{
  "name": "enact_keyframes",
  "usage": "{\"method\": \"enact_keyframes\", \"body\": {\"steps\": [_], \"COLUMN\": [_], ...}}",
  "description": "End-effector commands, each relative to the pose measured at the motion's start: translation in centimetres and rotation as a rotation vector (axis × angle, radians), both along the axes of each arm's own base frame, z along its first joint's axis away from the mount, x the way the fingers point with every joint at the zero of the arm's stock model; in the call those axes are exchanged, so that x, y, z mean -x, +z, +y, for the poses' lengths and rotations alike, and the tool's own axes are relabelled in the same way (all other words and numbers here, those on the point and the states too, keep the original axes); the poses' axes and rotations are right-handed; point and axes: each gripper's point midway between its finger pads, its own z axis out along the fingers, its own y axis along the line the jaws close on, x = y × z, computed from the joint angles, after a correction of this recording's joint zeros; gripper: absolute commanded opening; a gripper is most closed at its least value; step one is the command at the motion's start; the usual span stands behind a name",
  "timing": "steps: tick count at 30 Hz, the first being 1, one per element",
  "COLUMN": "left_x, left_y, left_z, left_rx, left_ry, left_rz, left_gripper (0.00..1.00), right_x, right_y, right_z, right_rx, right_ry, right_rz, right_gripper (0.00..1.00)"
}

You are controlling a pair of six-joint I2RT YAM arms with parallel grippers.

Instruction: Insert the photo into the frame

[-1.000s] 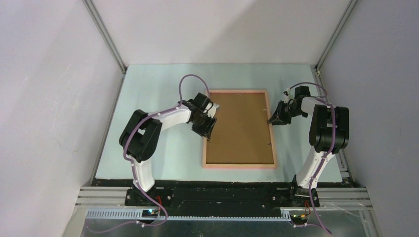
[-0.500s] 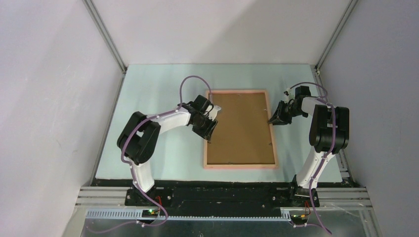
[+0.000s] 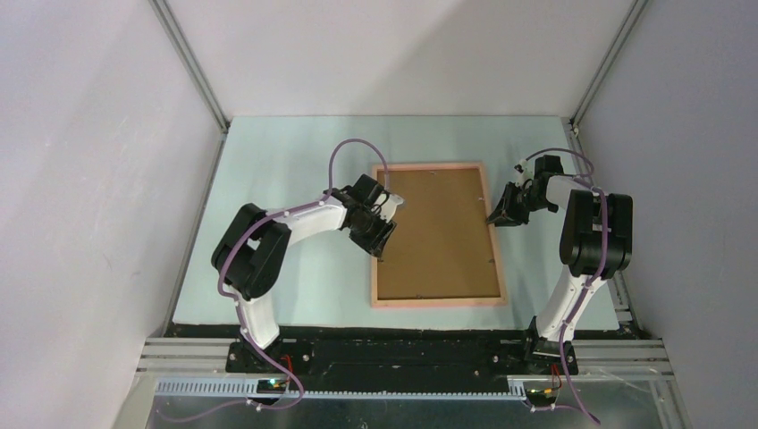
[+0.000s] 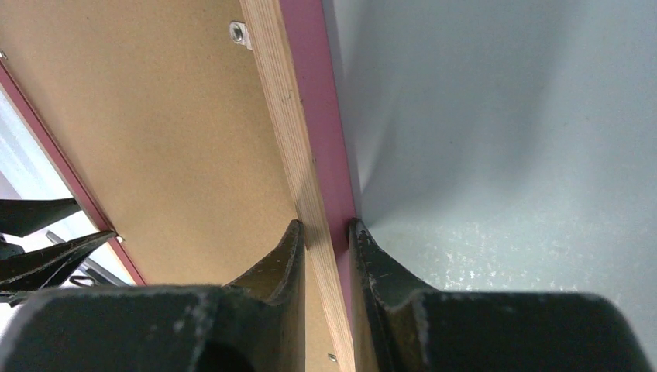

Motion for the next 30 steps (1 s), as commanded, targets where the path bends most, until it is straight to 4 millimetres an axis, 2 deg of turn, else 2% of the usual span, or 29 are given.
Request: {"method": "enact_keyframes", "body": {"steps": [1, 5, 7, 11, 14, 17, 19, 24, 30], "left_x": [4.7, 3.7, 3.0, 1.4, 0.4, -0.6, -1.1, -2.0, -2.7], "left_y": [-0.9, -0.2, 0.3, 1.8, 3.3, 4.8, 5.8, 7.5, 8.9], "left_z": [-0.1, 0.0, 0.1, 0.6, 0.8, 1.6, 2.0, 3.5, 5.6], "left_rx": [-0.026, -0.016, -0.005, 0.029, 0.058, 0.084, 0.101, 0.128, 0.14], "left_ry": [-0.128, -0.096, -0.072, -0.024, -0.006, 0.018, 0.034, 0.073, 0.121], "left_rz": [0.115, 0.095, 0.083, 0.054, 0.017, -0.023, -0.048, -0.096, -0.144], "left_gripper": [0.51, 0.59, 0.64, 0.73, 0.78, 0.81, 0.81, 0.82, 0.82], "right_x": [-0.8, -0.7, -0.5, -0.3, -0.3, -0.4, -0.4, -0.9, -1.7], "right_y": [0.0, -0.1, 0.0, -0.1, 0.1, 0.4, 0.4, 0.4, 0.0], "right_z": [-0.6, -0.4, -0.2, 0.2, 0.3, 0.3, 0.4, 0.6, 0.0], "right_rx": [0.021, 0.023, 0.024, 0.038, 0.048, 0.088, 0.12, 0.213, 0.293], "right_ry": [-0.041, -0.009, 0.016, 0.061, 0.07, 0.088, 0.104, 0.149, 0.192], "right_rz": [-0.023, -0.013, -0.01, -0.01, -0.012, -0.031, -0.039, -0.049, -0.045], "right_gripper": [0.0, 0.0, 0.05, 0.22, 0.3, 0.42, 0.45, 0.44, 0.24]}}
